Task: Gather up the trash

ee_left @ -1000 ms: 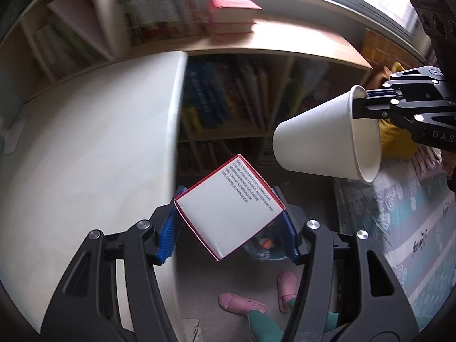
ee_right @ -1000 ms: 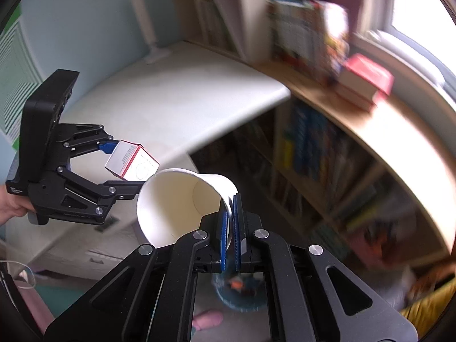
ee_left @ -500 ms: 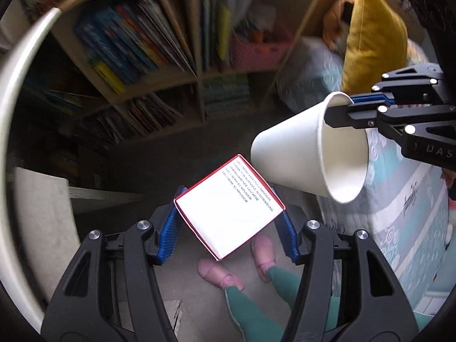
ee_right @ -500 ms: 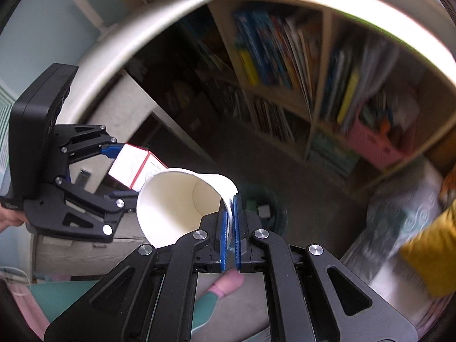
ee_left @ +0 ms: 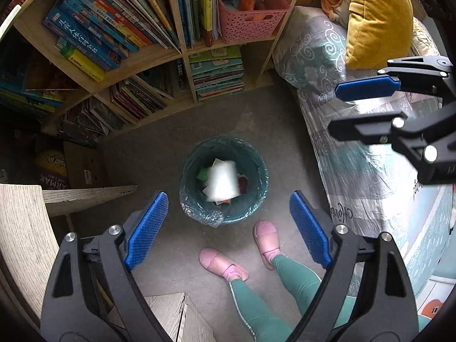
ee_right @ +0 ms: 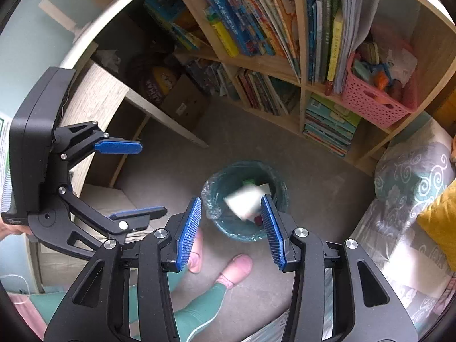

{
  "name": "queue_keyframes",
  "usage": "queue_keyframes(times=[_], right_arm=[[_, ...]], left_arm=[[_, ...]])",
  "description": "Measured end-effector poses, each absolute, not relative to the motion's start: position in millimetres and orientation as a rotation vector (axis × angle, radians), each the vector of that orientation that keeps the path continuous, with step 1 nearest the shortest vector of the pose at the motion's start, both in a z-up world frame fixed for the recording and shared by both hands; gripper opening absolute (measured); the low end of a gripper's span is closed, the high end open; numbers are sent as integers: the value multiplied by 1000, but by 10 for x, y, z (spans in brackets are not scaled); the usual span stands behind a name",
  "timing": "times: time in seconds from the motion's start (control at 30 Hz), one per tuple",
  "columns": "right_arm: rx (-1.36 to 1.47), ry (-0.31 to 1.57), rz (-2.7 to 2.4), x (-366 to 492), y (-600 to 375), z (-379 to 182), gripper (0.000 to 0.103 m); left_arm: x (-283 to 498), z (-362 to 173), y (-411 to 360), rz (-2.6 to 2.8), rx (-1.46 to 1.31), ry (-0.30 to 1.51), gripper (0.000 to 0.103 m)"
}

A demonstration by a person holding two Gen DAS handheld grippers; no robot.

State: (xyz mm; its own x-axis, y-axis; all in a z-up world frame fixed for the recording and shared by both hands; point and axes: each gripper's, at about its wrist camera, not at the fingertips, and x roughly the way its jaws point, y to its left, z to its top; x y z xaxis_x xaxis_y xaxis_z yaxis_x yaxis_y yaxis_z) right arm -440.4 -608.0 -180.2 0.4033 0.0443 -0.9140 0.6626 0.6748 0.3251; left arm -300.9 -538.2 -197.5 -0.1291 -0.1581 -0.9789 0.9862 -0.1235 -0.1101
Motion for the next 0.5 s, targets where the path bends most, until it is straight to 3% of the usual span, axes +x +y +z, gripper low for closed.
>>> queue_keyframes(times=[0.5], right_arm=[[769,1057,-480,-4452,-6167,-1503,48]], left_arm=[[-2721,-1789,-5231,-1444,1063,1117,85]])
